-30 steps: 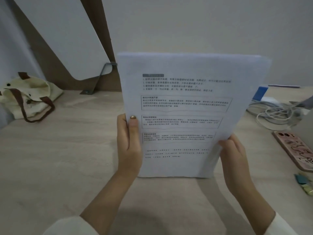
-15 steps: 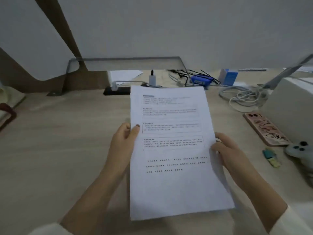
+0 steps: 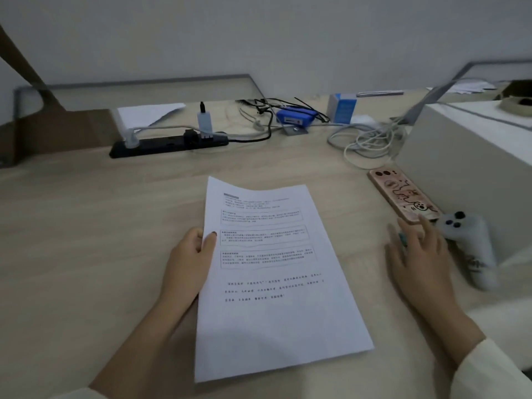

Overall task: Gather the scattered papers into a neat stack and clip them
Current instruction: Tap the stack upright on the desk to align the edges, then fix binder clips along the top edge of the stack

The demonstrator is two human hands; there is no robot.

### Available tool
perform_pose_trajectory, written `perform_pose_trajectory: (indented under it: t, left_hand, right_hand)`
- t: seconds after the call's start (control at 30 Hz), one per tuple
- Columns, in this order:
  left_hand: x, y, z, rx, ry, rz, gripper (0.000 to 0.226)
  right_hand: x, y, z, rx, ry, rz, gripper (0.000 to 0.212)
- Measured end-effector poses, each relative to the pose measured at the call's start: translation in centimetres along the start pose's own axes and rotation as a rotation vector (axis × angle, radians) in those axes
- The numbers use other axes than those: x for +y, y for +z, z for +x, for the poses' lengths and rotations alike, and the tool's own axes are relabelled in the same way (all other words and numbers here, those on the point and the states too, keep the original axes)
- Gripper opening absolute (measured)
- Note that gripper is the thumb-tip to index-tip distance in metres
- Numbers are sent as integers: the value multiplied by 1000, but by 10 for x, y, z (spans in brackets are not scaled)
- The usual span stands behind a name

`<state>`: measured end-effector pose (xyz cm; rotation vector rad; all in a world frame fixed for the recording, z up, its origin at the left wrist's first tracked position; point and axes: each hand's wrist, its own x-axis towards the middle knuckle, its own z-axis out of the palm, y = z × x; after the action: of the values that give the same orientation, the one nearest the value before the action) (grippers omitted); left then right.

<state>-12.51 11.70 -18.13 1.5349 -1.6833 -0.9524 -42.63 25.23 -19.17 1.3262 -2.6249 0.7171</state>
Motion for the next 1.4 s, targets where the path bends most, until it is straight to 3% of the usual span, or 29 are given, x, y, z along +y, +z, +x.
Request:
perform_pose_trajectory:
  t: [0.2, 0.33, 0.53, 0.73, 0.87, 0.97, 1.17, 1.33, 1.4]
  left_hand:
    - [-8, -8, 1, 1, -5, 1, 34]
    - [-16, -20, 1, 46, -22, 33, 26]
    - [-35, -48, 3, 152, -59, 243, 35]
    - [-61, -78, 7, 234, 10, 275, 40]
    - [-70, -86, 3, 294, 20, 353, 31]
    - [-74, -82, 0, 338, 8, 425, 23]
    - [-74, -78, -2, 391, 23, 438, 27]
    - [-74, -79, -3, 390, 35, 456, 27]
    - [-73, -79, -4, 385, 36, 457, 27]
  right_hand:
    - [-8, 18, 8, -156, -55, 13, 40]
    - [-40, 32, 9, -202, -184, 46, 43]
    - [-107, 62, 20, -251, -404, 107, 42]
    - [-157, 79, 27, -315, -471, 161, 42]
    - [-164, 78, 24, -326, -479, 156, 46]
    - [-163, 76, 25, -319, -439, 167, 49]
    - [-161, 70, 31, -302, -324, 324, 52]
    - [-164, 52, 42, -249, 5, 815, 44]
    - [-164, 44, 48, -302, 173, 1080, 41]
